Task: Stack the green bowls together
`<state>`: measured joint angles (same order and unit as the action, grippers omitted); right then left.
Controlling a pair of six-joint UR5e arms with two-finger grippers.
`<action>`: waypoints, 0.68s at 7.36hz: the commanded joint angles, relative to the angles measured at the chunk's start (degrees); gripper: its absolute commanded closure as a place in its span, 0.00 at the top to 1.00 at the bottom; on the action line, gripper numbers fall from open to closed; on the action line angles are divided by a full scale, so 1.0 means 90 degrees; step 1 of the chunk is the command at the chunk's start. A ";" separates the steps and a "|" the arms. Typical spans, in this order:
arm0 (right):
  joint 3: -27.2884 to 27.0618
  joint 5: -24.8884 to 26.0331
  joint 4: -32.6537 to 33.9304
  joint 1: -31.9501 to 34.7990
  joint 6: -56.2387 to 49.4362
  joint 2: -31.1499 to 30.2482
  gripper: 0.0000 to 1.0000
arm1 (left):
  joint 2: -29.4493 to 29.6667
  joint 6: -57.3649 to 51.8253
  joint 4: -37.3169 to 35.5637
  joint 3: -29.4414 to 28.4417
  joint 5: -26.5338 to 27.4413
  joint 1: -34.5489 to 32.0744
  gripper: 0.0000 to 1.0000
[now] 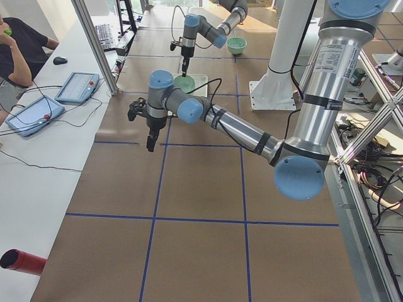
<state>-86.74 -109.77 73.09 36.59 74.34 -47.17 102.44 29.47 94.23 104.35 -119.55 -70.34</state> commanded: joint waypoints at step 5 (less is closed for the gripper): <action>-0.1852 -0.0518 0.2181 0.1185 -0.2071 -0.1276 1.00 | -0.0570 -0.1346 -0.0099 -0.0206 -0.0767 -0.0669 1.00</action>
<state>-97.80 -113.92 89.54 44.08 63.87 -53.19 98.94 21.92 93.55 103.72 -123.59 -74.16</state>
